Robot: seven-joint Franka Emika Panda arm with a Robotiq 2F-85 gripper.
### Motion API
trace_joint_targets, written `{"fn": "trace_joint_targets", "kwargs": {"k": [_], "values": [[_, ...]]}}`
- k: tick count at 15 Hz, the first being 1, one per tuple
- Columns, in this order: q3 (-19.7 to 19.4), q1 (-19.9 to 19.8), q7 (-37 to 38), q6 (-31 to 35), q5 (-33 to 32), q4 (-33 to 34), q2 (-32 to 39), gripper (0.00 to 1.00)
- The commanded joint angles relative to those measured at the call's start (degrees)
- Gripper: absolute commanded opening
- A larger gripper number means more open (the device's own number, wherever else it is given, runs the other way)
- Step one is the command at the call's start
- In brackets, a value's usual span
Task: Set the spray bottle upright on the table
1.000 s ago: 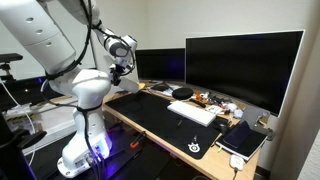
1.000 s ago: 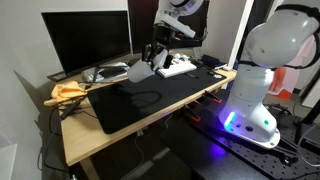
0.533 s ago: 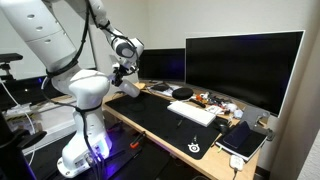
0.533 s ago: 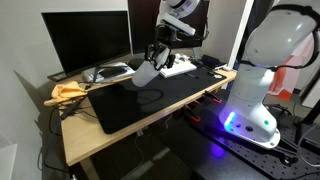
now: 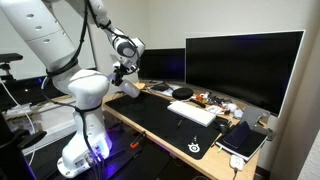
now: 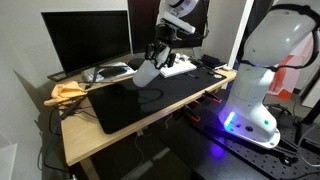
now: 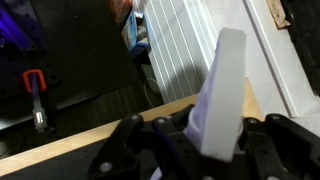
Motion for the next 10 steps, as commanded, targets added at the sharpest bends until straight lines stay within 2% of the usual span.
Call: {"fn": "trace_joint_targets", "kwargs": {"k": [1, 6, 10], "values": [[-1.0, -3.7, 2.0, -6.8, 1.4, 2.9, -3.0, 0.02], [-2.5, -7.6, 4.9, -13.8, 5.3, 8.3, -1.3, 0.02], [-3.7, -10.4, 7.1, -15.9, 9.8, 11.7, 2.4, 0.02]]}}
